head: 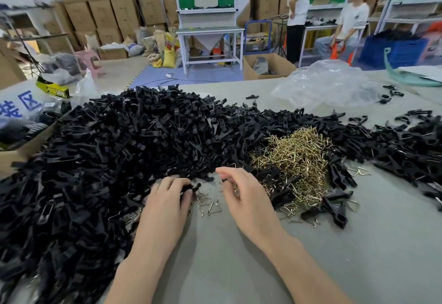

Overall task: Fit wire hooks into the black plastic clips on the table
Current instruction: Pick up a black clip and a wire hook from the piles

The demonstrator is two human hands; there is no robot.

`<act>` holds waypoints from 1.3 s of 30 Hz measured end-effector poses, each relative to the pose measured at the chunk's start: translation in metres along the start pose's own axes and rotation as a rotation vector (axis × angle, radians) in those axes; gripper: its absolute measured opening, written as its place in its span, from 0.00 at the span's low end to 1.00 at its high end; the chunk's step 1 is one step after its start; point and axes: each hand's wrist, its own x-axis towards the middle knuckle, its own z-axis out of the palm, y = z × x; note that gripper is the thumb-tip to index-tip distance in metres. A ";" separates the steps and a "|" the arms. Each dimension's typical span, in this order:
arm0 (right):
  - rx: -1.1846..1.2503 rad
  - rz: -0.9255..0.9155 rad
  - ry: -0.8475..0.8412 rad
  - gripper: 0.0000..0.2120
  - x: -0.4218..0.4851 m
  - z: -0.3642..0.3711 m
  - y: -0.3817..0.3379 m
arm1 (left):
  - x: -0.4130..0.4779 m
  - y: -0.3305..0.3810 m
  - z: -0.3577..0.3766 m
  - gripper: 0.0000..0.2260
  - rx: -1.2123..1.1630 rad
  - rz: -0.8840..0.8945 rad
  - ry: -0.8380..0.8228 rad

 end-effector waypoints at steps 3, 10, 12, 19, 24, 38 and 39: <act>0.142 0.076 0.017 0.14 -0.002 -0.003 -0.001 | 0.001 0.004 -0.002 0.10 -0.156 -0.046 0.048; 0.531 0.253 -0.210 0.13 0.000 -0.010 -0.011 | -0.002 0.041 -0.006 0.08 -1.235 -0.382 -0.127; 0.583 0.234 -0.216 0.14 0.000 -0.012 -0.017 | -0.005 0.049 -0.002 0.07 -1.268 -0.411 -0.145; 0.699 0.274 -0.210 0.19 0.002 -0.016 -0.012 | -0.005 0.053 0.003 0.09 -1.158 -0.309 -0.122; 0.790 0.383 -0.145 0.13 0.004 -0.017 -0.004 | -0.003 0.052 0.000 0.09 -1.187 -0.342 -0.112; 0.991 0.490 -0.159 0.12 0.006 -0.021 -0.003 | -0.004 0.050 -0.001 0.09 -1.166 -0.326 -0.060; 0.985 0.488 -0.161 0.12 0.006 -0.021 -0.003 | -0.004 0.051 -0.001 0.09 -1.140 -0.321 -0.054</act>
